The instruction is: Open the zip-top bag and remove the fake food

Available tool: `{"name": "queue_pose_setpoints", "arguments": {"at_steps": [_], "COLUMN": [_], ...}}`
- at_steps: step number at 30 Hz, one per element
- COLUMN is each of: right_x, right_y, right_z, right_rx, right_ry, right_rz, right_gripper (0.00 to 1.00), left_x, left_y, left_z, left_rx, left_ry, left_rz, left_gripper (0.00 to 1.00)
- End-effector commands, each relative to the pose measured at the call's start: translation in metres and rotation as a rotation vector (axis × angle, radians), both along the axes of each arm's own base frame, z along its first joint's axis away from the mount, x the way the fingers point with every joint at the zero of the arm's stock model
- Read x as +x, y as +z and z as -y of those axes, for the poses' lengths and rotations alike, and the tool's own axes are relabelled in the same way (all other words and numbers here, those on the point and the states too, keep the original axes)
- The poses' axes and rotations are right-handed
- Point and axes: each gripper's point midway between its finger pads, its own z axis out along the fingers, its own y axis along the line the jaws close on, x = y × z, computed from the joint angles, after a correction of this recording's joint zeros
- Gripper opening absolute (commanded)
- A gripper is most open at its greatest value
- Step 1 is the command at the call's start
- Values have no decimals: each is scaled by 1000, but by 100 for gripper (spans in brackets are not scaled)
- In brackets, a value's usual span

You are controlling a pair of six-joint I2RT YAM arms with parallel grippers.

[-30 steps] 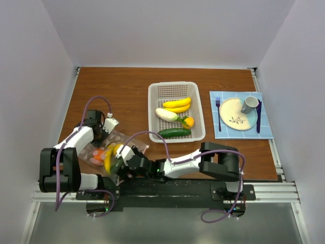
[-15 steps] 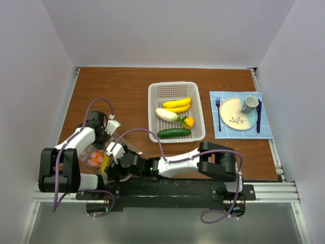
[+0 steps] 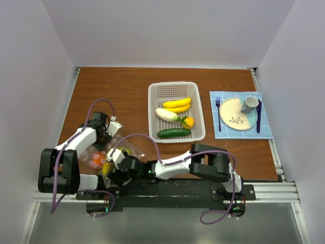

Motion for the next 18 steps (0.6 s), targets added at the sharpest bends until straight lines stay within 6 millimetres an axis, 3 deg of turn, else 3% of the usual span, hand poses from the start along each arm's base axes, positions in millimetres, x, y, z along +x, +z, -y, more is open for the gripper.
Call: {"name": "queue_pose_setpoints", "arguments": {"at_steps": [1,5,13,15,16,17,18], "right_x": [-16,-13,-4,-4,-4,-3,-4], "right_y": [-29,-29,-2,10,6,22,17], "right_z": [36,50,51,60,71,78,92], "right_rx": [-90,-94,-49,-48,-68,-49,-73], "right_ry": [1,-34,-70,-86,-98,-110,-120], "right_rz": [-40,-15,24,15,16,13,12], "right_gripper": [86,79,43,36,34,32,29], "left_x": [10,12,15,18,23,25,30], "left_y": [5,4,6,8,8,9,11], "left_z": [0,1,-4,-10,-13,-17,-22], "left_rx": [9,8,32,66,81,96,115], "left_ry": [0,5,10,6,5,3,9], "left_rz": [36,32,42,56,67,70,70], "left_gripper": [0,0,0,0,0,0,0]}}
